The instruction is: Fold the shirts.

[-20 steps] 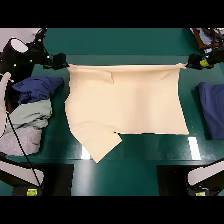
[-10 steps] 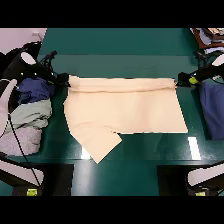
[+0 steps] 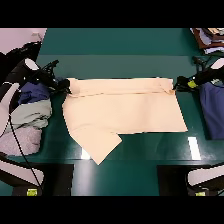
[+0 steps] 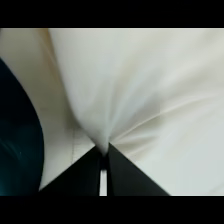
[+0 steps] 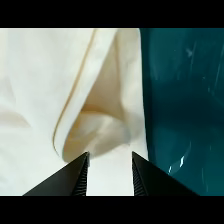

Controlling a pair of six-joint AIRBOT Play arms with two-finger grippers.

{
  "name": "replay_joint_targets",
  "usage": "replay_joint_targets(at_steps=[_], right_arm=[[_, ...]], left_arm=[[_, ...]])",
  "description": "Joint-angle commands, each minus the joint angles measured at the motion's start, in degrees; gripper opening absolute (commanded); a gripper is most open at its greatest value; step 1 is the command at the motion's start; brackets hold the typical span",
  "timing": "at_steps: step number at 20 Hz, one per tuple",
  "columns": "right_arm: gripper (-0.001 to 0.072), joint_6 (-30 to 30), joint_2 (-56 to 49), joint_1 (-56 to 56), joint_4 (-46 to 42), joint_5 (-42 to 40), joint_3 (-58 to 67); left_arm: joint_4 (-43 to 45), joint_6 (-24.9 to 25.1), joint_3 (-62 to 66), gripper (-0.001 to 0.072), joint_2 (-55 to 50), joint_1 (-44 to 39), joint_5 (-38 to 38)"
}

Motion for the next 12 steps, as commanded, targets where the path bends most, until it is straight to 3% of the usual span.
replay_joint_targets(at_steps=[1, 7, 12], right_arm=[[0.0321, 0.44, 2.97, -2.99, -0.02, 2.73, -0.11], [0.0319, 0.42, 7.85, -4.17, 0.0, 2.71, -0.11], [0.0318, 0.35, 8.63, -2.69, 0.0, 2.67, -0.11]], left_arm=[[0.04, -0.87, 1.55, 0.0036, 0.02, 0.35, -5.05], [-0.46, -0.9, 1.38, 0.0035, -0.02, 0.22, 3.02], [0.81, -0.7, 1.36, 0.0055, -0.02, 0.22, 3.06]])
